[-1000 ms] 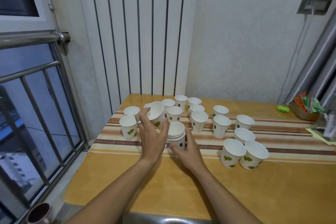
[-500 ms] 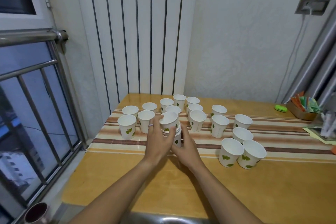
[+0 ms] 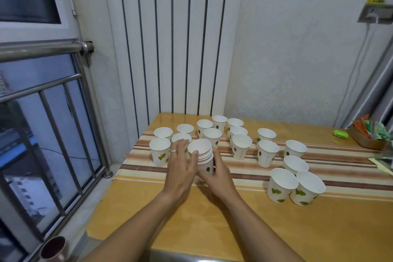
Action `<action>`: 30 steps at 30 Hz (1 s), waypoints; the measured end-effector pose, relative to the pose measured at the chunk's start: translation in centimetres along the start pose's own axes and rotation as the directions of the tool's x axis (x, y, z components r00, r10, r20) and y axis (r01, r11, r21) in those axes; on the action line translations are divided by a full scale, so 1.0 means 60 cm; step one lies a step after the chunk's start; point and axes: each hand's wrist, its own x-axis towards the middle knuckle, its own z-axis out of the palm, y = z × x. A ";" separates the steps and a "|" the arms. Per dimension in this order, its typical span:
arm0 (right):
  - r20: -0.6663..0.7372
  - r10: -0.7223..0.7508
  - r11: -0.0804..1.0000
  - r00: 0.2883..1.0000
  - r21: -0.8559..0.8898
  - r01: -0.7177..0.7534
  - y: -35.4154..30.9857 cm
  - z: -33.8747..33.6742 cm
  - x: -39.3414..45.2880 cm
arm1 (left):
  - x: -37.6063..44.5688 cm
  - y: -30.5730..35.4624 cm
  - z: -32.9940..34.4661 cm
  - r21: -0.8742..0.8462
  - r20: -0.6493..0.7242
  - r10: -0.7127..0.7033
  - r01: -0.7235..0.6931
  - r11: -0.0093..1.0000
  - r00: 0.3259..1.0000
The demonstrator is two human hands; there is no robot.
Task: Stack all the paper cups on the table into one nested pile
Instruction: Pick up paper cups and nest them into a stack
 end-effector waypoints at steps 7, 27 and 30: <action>0.031 0.016 0.999 0.999 -0.042 -0.015 0.011 0.034 0.029 | 0.050 -0.084 -0.048 0.156 -0.268 -0.245 0.293 0.943 0.932; 0.010 0.009 0.999 1.000 -0.050 -0.008 0.014 0.032 0.025 | 0.053 -0.079 -0.045 0.140 -0.338 0.097 -0.052 0.989 0.936; -0.002 -0.008 0.997 1.000 -0.070 0.008 0.012 0.030 0.020 | 0.055 -0.052 -0.049 0.112 -0.381 0.142 -0.107 0.988 0.913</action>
